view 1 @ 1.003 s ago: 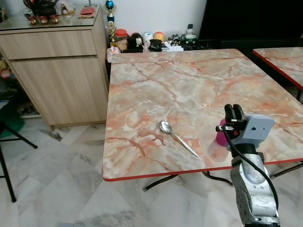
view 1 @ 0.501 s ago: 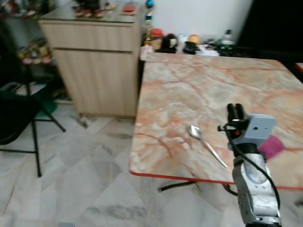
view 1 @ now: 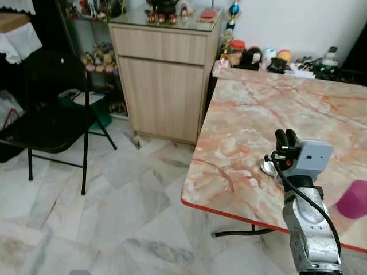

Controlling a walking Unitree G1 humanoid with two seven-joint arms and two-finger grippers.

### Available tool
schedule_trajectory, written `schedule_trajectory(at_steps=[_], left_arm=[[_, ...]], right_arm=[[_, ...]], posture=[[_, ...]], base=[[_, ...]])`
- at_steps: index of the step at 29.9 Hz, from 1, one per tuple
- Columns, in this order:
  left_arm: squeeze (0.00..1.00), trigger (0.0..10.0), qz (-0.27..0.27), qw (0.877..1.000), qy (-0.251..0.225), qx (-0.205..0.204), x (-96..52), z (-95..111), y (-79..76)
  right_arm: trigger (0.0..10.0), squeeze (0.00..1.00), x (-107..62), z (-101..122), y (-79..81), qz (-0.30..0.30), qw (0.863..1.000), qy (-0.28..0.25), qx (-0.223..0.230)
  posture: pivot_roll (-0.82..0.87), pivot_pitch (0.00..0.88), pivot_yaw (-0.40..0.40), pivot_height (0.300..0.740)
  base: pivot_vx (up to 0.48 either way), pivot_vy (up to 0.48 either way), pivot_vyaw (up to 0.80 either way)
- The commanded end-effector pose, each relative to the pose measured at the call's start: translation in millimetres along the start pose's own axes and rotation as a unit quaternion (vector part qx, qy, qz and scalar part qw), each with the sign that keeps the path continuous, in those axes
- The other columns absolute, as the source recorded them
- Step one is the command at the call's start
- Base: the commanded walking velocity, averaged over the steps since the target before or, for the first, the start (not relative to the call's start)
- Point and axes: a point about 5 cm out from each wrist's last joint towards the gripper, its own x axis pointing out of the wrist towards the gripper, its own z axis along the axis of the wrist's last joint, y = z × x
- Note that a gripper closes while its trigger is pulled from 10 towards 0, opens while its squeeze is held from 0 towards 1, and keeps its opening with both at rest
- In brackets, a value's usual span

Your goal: Setting the table

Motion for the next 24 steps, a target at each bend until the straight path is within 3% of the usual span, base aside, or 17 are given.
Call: schedule_trajectory(at_steps=[1,14,24], left_arm=[[0.0,10.0,-0.001,1.0,0.017,0.004,-2.3,-9.4,0.6],[0.0,10.0,-0.005,1.0,0.025,0.016,-2.5,-13.1,-4.1],[0.0,10.0,-0.005,1.0,0.02,0.018,-1.9,-10.1,-3.0]], right_arm=[[10.0,0.0,-0.5,-4.6,-3.8,-0.007,1.0,0.015,-0.004],[10.0,0.0,-1.8,-16.8,0.4,0.014,0.998,0.058,-0.015],[10.0,0.0,-1.5,-17.8,5.4,0.025,0.998,0.063,-0.013]], posture=[[0.01,0.089,-0.006,0.74],[0.01,0.076,-0.01,0.74],[0.01,0.069,-0.009,0.74]], base=[[0.0,0.0,0.0],[0.0,-0.32,0.0],[0.0,0.0,0.0]])
